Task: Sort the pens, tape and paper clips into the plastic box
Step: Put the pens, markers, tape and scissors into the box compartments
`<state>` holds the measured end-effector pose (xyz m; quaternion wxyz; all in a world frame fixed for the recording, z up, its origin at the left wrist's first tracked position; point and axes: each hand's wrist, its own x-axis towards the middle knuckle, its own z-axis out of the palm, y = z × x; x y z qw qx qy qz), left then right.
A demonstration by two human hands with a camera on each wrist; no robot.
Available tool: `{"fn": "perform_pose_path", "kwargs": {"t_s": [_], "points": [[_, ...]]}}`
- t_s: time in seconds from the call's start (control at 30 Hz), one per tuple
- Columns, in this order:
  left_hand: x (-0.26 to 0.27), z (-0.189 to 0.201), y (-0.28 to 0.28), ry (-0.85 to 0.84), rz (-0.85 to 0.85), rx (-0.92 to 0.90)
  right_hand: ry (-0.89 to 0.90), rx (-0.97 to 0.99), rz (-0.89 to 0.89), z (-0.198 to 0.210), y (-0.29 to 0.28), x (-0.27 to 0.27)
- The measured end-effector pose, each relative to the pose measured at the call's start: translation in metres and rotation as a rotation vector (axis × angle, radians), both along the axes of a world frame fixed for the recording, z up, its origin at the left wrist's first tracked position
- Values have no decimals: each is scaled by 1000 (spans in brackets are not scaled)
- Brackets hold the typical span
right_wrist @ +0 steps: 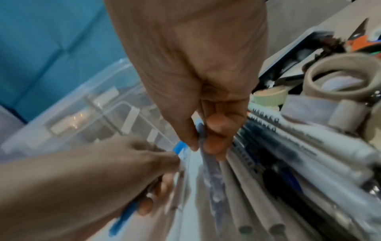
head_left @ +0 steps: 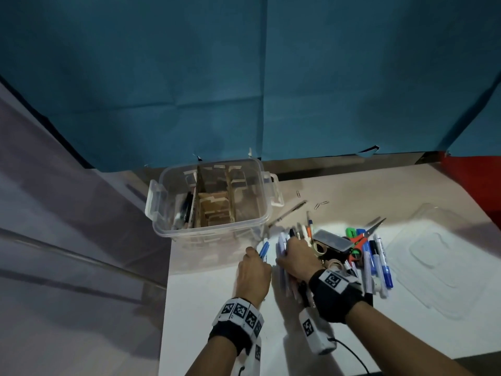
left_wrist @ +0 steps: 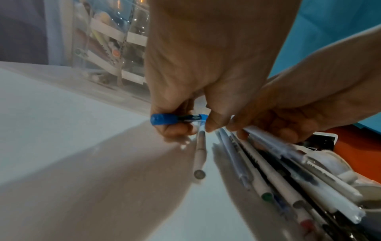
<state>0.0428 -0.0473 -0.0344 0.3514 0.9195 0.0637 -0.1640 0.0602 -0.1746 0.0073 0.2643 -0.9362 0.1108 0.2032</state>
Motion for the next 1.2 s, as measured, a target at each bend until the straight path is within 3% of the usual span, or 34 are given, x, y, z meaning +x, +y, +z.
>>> {"fn": "perform_pose_path", "kwargs": {"t_s": [0.2, 0.57, 0.7, 0.87, 1.0, 1.07, 1.2], "points": [[-2, -8, -1, -23, -92, 179, -33, -127, 83, -14, 18, -4], [5, -4, 6, 67, -18, 18, -62, -161, 128, -16, 33, -15], [2, 7, 19, 95, -90, 82, -13, -75, 58, -12, 28, -10], [3, 54, 33, 115, -210, 37, 30, 201, -80, 13, -10, 7], [2, 104, 35, 93, -187, -174, 5, 452, -173, 66, -37, 22], [-1, 129, 35, 98, -157, -293, -42, 416, -143, 90, -44, 31], [11, 166, 52, 21, -134, -388, -233, 131, -55, 127, -37, 56]]}}
